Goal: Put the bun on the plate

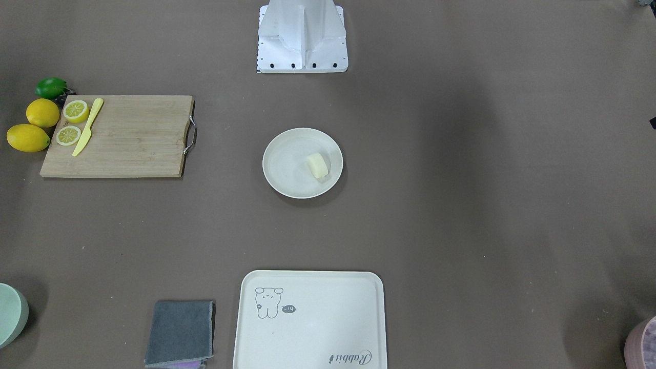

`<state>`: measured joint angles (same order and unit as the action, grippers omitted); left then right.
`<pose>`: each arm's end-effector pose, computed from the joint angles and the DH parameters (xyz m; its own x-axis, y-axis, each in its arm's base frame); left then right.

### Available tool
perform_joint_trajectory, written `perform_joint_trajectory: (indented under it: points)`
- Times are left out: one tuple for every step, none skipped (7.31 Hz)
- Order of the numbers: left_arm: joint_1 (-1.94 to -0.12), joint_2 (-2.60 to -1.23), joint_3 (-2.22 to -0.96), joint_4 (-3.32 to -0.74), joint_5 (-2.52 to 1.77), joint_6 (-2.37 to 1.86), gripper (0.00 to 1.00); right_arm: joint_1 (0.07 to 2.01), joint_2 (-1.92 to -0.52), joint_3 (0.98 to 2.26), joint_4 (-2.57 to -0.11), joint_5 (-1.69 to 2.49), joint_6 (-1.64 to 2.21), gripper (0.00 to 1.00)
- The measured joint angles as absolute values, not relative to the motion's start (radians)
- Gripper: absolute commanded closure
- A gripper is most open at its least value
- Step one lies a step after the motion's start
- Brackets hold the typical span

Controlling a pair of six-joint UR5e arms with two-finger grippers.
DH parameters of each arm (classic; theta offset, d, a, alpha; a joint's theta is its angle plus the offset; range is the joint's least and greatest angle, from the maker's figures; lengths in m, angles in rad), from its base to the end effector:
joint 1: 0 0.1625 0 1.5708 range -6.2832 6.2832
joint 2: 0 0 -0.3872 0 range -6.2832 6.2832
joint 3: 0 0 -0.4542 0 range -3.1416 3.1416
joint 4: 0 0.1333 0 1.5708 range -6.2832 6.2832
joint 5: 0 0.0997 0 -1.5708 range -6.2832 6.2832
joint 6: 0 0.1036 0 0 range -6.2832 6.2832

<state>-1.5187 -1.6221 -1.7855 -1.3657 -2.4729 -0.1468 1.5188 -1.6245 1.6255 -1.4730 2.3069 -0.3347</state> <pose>-0.0227 -0.5635 0.4878 0.6176 -0.0667 -0.7837 0.0388 0.9978 -0.0543 0.0356 -0.5428 0.6153 0.6788 -0.4253 0.5987 0.2908 0.9043 0.3126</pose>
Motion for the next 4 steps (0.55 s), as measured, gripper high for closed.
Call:
perform_joint_trajectory:
  points:
    - [-1.519,-1.638,-1.784,-1.365,-2.471,-0.146,0.02,1.519,-1.625,1.625,-1.475,2.307,-0.335,0.00]
    - [-1.518,-1.637,-1.776,-1.409,-2.471,-0.145,0.02,1.519,-1.625,1.622,-1.477,2.309,-0.334,0.00]
    - [-1.518,-1.615,-1.774,-1.488,-2.470,-0.145,0.03,1.519,-1.628,1.620,-1.477,2.312,-0.335,0.00]
    - [-1.519,-1.586,-1.775,-1.565,-2.470,-0.146,0.02,1.519,-1.632,1.619,-1.476,2.315,-0.335,0.00]
